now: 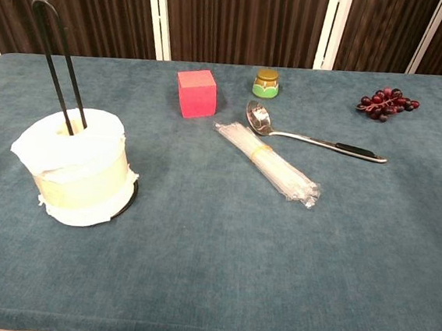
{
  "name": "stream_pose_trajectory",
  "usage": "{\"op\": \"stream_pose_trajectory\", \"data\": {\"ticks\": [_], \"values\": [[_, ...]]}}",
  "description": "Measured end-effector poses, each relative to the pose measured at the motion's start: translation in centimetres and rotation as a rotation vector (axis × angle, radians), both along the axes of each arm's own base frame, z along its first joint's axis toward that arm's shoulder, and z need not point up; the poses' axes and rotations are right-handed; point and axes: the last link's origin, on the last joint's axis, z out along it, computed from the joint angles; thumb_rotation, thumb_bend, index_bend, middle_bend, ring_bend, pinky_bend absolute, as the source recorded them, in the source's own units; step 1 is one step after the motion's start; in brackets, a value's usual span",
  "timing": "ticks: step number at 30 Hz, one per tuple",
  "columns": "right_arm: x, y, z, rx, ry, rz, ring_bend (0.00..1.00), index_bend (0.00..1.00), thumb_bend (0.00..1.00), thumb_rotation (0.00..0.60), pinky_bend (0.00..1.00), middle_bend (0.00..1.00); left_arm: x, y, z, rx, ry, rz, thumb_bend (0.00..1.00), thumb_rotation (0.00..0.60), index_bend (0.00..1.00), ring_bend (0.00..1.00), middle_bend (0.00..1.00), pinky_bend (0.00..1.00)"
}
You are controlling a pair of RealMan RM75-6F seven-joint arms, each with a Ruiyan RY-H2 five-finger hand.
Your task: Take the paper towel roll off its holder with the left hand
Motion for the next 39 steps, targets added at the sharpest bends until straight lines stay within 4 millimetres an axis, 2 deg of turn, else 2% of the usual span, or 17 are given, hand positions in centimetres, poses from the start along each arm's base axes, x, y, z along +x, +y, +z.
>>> {"op": "stream_pose_trajectory", "data": {"ticks": [9, 15, 20, 26, 30, 33, 39], "values": [[0.0, 0.0, 0.0, -0.001, -0.006, 0.003, 0.00, 0.00, 0.12, 0.600, 0.08, 0.00, -0.1, 0.2, -0.2, -0.011, -0.031, 0.002, 0.36, 0.600, 0.02, 0.00, 0.00, 0.16], [0.1, 0.1, -0.1, -0.006, -0.009, 0.007, 0.00, 0.00, 0.12, 0.600, 0.08, 0.00, -0.2, 0.7, -0.9, -0.054, -0.116, 0.002, 0.37, 0.600, 0.00, 0.00, 0.00, 0.15], [0.1, 0.1, -0.2, -0.002, -0.008, 0.009, 0.00, 0.00, 0.12, 0.600, 0.08, 0.00, 0.0, 1.2, -1.7, -0.095, -0.198, -0.010, 0.37, 0.600, 0.00, 0.00, 0.00, 0.11], [0.2, 0.3, -0.1, -0.006, -0.019, 0.027, 0.00, 0.00, 0.12, 0.600, 0.08, 0.00, 1.5, 2.7, -4.3, -0.178, -0.470, -0.081, 0.37, 0.600, 0.00, 0.00, 0.00, 0.07], [0.2, 0.3, 0.0, -0.003, -0.025, 0.031, 0.00, 0.00, 0.12, 0.600, 0.08, 0.00, 2.6, 4.1, -6.9, -0.251, -0.677, -0.132, 0.37, 0.600, 0.00, 0.00, 0.00, 0.06], [0.3, 0.3, 0.1, -0.006, -0.028, 0.034, 0.00, 0.00, 0.12, 0.600, 0.08, 0.00, 3.4, 5.1, -9.2, -0.302, -0.762, -0.167, 0.37, 0.600, 0.00, 0.00, 0.00, 0.06], [0.4, 0.5, 0.4, -0.022, -0.042, 0.050, 0.00, 0.00, 0.12, 0.600, 0.08, 0.00, 4.9, 6.3, -12.4, -0.368, -0.855, -0.206, 0.37, 0.600, 0.00, 0.00, 0.00, 0.06]]}}
